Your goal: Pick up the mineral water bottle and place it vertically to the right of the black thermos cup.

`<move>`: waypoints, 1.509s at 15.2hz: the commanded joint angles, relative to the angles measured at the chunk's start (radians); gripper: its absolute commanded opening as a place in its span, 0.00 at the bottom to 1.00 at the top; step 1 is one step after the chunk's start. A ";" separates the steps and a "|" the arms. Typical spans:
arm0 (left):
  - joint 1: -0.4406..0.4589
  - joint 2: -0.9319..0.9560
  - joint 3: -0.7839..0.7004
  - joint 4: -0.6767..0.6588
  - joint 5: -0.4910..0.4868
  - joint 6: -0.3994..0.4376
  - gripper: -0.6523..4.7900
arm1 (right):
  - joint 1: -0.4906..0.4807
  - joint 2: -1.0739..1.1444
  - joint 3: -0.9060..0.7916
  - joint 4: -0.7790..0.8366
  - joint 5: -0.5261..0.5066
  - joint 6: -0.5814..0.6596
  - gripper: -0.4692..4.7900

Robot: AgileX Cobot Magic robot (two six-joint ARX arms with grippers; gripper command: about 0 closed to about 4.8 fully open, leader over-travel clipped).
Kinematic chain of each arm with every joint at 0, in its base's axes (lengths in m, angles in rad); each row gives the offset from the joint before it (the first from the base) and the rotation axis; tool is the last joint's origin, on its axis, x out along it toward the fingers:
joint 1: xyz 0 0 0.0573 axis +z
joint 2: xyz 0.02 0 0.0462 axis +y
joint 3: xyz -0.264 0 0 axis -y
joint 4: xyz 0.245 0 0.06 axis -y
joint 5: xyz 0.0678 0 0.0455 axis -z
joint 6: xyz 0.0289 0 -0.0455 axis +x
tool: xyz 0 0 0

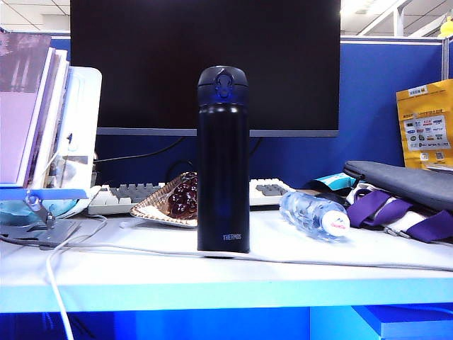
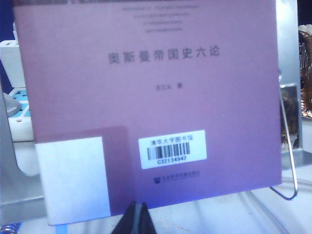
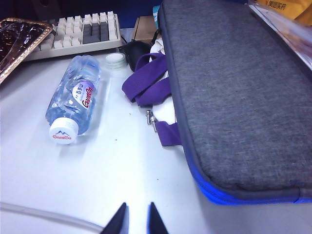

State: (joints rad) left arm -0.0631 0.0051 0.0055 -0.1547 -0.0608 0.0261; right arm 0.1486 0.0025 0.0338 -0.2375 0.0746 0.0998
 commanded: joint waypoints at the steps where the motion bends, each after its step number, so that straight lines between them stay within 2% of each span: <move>1: 0.002 -0.003 0.000 -0.012 -0.003 0.000 0.11 | 0.000 0.000 -0.001 -0.005 -0.003 0.002 0.21; 10: 0.002 -0.003 0.000 -0.012 -0.003 0.000 0.11 | 0.001 0.000 -0.002 0.005 -0.003 0.013 0.21; 11: 0.002 -0.003 0.000 -0.012 -0.003 0.000 0.11 | 0.001 0.000 -0.002 0.027 -0.003 0.087 0.21; 12: 0.002 -0.003 0.000 -0.012 -0.003 0.000 0.11 | 0.001 0.000 0.002 0.084 -0.023 0.220 0.21; 13: 0.002 -0.003 0.000 -0.012 -0.003 0.000 0.11 | 0.001 0.000 0.016 0.116 -0.055 0.257 0.21; 16: 0.002 -0.003 0.000 -0.012 -0.003 0.000 0.11 | -0.001 0.044 0.204 0.136 -0.077 0.288 0.21; 19: 0.002 -0.003 0.000 -0.012 -0.003 0.000 0.11 | -0.002 0.245 0.429 0.048 -0.105 0.254 0.21; 21: 0.002 -0.003 0.000 -0.012 -0.003 0.000 0.11 | -0.002 0.464 0.626 -0.096 -0.192 0.188 0.21; 23: 0.002 -0.003 0.000 -0.012 -0.002 0.000 0.11 | -0.002 0.737 0.869 -0.243 -0.380 0.205 0.21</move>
State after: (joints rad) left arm -0.0631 0.0048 0.0055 -0.1547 -0.0601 0.0261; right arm 0.1467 0.6712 0.8341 -0.4255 -0.1951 0.2901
